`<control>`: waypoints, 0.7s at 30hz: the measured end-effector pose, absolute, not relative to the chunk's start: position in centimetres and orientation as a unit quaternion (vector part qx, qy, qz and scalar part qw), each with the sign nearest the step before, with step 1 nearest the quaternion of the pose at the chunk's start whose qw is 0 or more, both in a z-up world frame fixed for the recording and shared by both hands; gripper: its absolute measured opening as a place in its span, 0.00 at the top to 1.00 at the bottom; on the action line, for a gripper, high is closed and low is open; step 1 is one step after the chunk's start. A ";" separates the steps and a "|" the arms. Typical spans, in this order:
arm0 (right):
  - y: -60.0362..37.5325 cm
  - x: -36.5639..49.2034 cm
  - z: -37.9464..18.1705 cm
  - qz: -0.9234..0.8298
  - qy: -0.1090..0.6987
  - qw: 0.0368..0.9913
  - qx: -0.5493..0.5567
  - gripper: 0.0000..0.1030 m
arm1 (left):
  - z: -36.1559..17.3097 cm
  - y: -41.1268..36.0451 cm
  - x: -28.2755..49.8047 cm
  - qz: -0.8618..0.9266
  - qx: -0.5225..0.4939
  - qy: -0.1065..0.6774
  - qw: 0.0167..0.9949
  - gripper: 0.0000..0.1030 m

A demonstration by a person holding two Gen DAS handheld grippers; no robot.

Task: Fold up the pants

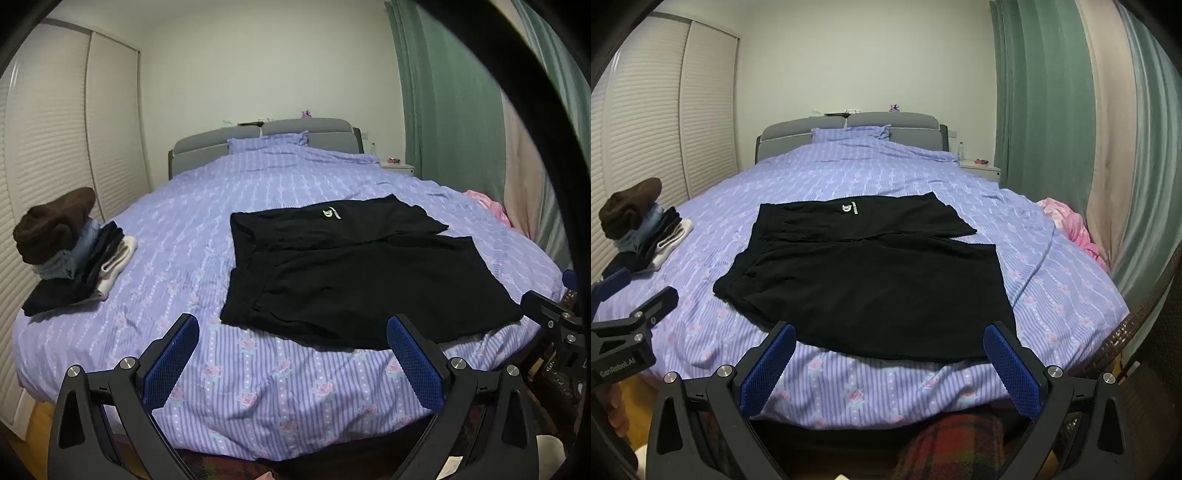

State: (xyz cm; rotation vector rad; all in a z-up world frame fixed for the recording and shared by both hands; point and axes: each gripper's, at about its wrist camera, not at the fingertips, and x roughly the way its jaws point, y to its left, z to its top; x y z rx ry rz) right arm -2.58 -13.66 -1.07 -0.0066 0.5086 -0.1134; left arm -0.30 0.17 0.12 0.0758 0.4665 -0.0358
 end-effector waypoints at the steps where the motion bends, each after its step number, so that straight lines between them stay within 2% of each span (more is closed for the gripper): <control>1: -13.7 -2.6 -1.1 -0.056 0.251 0.966 -0.004 0.00 | -0.1 0.1 -1.0 -0.019 0.039 0.220 0.974 0.00; 4: -13.7 -2.6 -1.2 -0.055 0.250 0.967 -0.002 0.00 | -0.3 -0.3 0.0 -0.019 0.043 0.250 0.967 0.00; 10: -13.8 -2.7 -1.2 -0.054 0.249 0.967 -0.002 0.00 | -0.3 0.9 0.4 -0.026 0.017 0.248 0.968 0.00; 21: -13.8 -2.8 -1.2 -0.053 0.248 0.967 -0.003 0.00 | 0.0 0.3 0.0 -0.033 0.037 0.240 0.970 0.00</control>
